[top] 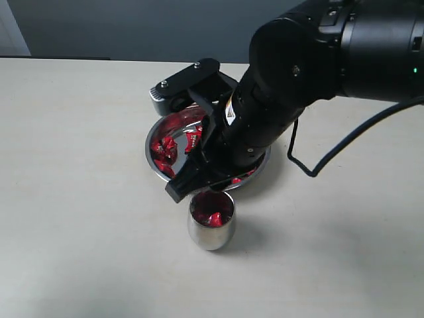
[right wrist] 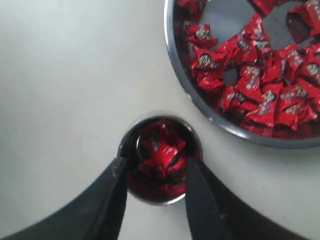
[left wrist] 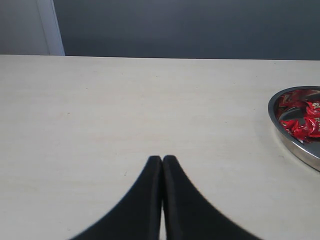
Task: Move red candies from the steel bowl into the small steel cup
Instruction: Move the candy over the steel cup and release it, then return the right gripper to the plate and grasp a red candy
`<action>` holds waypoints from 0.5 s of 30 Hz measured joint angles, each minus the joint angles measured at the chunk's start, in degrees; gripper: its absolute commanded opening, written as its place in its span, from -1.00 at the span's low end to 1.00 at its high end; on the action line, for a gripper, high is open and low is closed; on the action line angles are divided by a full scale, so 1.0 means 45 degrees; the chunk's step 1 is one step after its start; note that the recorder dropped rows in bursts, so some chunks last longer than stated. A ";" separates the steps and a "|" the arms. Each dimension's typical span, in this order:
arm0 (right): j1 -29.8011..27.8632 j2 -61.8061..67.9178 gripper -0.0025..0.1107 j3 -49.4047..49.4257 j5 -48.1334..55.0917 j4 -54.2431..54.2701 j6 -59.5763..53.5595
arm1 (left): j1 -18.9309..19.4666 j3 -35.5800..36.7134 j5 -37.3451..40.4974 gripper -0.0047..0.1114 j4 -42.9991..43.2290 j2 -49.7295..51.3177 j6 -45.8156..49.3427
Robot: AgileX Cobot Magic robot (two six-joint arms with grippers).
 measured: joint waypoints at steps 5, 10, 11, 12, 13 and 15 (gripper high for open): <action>-0.0025 0.0571 -0.31 0.0000 -0.3597 -0.1835 0.0586 | 0.0000 0.0000 0.0000 -0.91 0.0000 0.0000 0.0000; -0.0521 0.1975 -0.30 -0.0236 -0.4502 -0.1949 0.0991 | 0.0000 0.0000 0.0000 -0.91 0.0000 0.0000 0.0000; -0.0736 0.2412 -0.30 -0.0435 -0.4552 -0.1949 0.1133 | 0.0000 0.0000 0.0000 -0.91 0.0000 0.0000 0.0000; -0.1087 0.3030 -0.30 -0.0772 -0.4719 -0.1949 0.1389 | 0.0000 0.0000 0.0000 -0.91 0.0000 0.0000 0.0000; -0.1280 0.3338 -0.30 -0.1080 -0.4847 -0.1860 0.1488 | 0.0000 0.0000 0.0000 -0.91 0.0000 0.0000 0.0000; -0.1694 0.4048 -0.30 -0.1876 -0.5089 -0.1238 0.1603 | 0.0000 0.0000 0.0000 -0.91 0.0000 0.0000 0.0000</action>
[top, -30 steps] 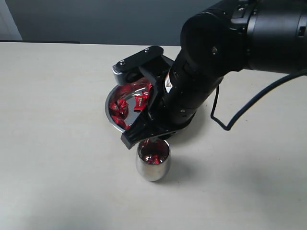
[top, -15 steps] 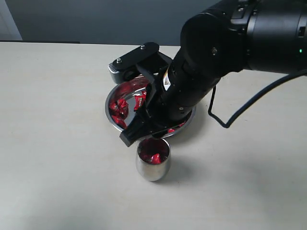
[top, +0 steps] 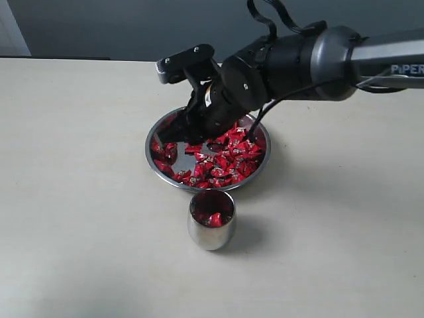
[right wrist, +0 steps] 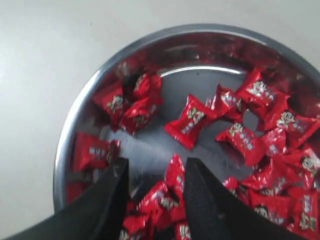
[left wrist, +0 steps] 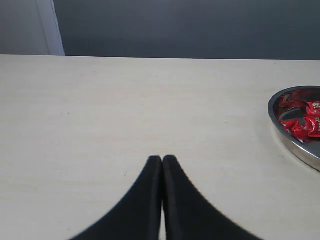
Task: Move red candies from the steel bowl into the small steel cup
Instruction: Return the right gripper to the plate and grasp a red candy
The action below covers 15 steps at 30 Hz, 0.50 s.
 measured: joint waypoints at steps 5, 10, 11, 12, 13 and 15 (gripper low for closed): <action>-0.0308 0.1215 -0.30 -0.1378 -0.0084 0.0828 0.0024 | 0.0000 0.0000 0.0000 -0.91 0.0000 0.0000 0.0000; -0.0308 0.2342 -0.30 -0.2376 0.0221 0.1146 0.0047 | 0.0000 0.0000 0.0000 -0.91 0.0000 0.0000 0.0000; -0.0308 0.2519 -0.30 -0.2493 0.0281 0.1147 0.0043 | 0.0000 0.0000 0.0000 -0.91 0.0000 0.0000 0.0000; -0.0308 0.2734 -0.30 -0.2612 0.0374 0.1172 0.0043 | 0.0000 0.0000 0.0000 -0.91 0.0000 0.0000 0.0000; -0.0308 0.2931 -0.30 -0.2696 0.0408 0.1256 0.0043 | 0.0000 0.0000 0.0000 -0.91 0.0000 0.0000 0.0000; -0.0308 0.3270 -0.30 -0.2792 0.0531 0.1312 0.0043 | 0.0000 0.0000 0.0000 -0.91 0.0000 0.0000 0.0000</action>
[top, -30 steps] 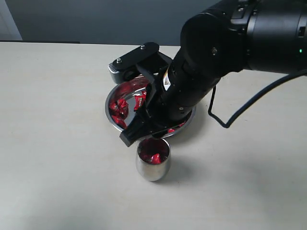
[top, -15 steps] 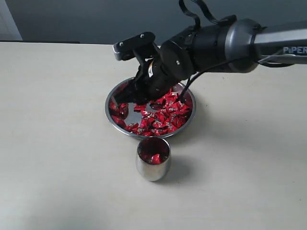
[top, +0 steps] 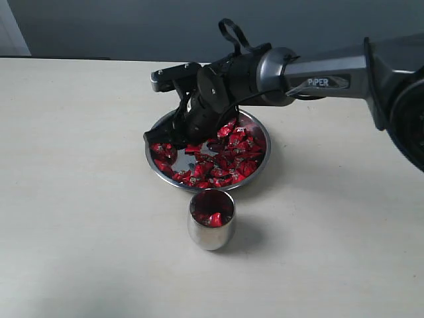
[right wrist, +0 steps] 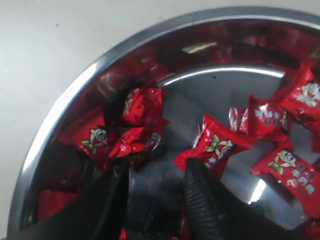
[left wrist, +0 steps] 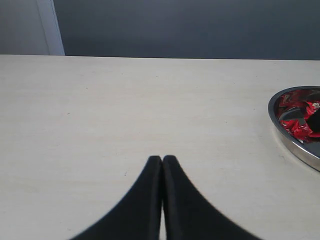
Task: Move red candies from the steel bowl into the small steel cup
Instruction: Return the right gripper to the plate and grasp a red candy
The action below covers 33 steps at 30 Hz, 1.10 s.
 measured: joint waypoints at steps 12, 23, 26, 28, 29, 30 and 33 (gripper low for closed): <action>0.0000 0.0483 -0.30 -0.0056 0.0036 0.0093 0.0064 | 0.0000 0.0000 0.0000 -0.91 0.0000 0.0000 0.0000; 0.0000 0.0365 -0.30 -0.0814 0.0281 -0.1492 0.2033 | 0.0000 0.0000 0.0000 -0.91 0.0000 0.0000 0.0000; 0.0000 0.0353 -0.30 -0.0904 0.0549 -0.2571 0.3262 | 0.0000 0.0000 0.0000 -0.91 0.0000 0.0000 0.0000; 0.0000 0.0353 -0.30 -0.0904 0.0764 -0.3007 0.3690 | 0.0000 0.0000 0.0000 -0.91 0.0000 0.0000 0.0000; 0.0000 0.0353 -0.30 -0.0904 0.0849 -0.3125 0.3794 | 0.0000 0.0000 0.0000 -0.91 0.0000 0.0000 0.0000; 0.0000 0.0353 -0.30 -0.0904 0.0883 -0.3155 0.3836 | 0.0000 0.0000 0.0000 -0.91 0.0000 0.0000 0.0000; 0.0000 0.0512 -0.30 -0.0934 0.0934 -0.3205 0.4049 | 0.0000 0.0000 0.0000 -0.91 0.0000 0.0000 0.0000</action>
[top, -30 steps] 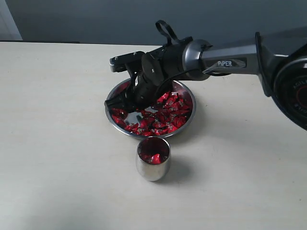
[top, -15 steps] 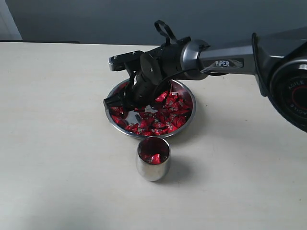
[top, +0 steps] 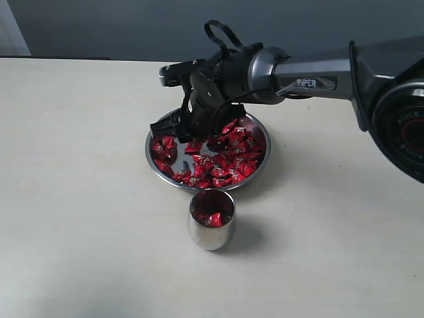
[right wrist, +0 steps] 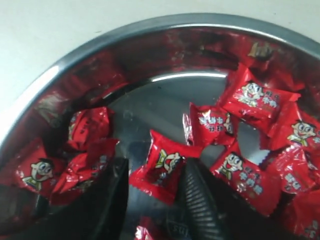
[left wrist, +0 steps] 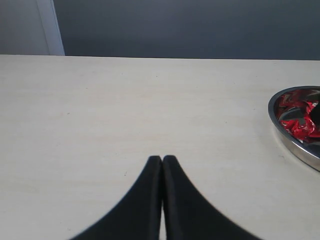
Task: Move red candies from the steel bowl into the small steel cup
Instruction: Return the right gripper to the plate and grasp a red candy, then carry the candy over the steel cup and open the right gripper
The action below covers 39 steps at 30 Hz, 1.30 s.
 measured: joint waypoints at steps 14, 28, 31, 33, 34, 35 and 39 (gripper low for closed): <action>-0.0025 0.0583 -0.30 -0.0028 -0.0447 0.0056 0.0498 | 0.0000 0.0000 0.0000 -0.91 0.0000 0.0000 0.0000; -0.0292 0.0639 -0.96 -0.0054 -0.0396 0.0338 0.0581 | 0.0000 0.0000 0.0000 -0.91 0.0000 0.0000 0.0000; -0.0292 0.0216 -0.96 -0.0054 -0.0019 0.0099 0.0581 | 0.0000 0.0000 0.0000 -0.91 0.0000 0.0000 0.0000; -0.0292 -0.0186 -0.96 -0.0054 0.0288 -0.0154 0.0581 | 0.0000 0.0000 0.0000 -0.91 0.0000 0.0000 0.0000; -0.0241 -0.0451 -0.96 -0.0054 0.0543 -0.0345 0.0581 | 0.0000 0.0000 0.0000 -0.91 0.0000 0.0000 0.0000; -0.0203 -0.0737 -0.96 -0.0054 0.0780 -0.0538 0.0545 | 0.0000 0.0000 0.0000 -0.91 0.0000 0.0000 0.0000; 0.0171 -0.1834 -0.96 -0.0054 0.2046 -0.1110 0.0015 | 0.0000 0.0000 0.0000 -0.91 0.0000 0.0000 0.0000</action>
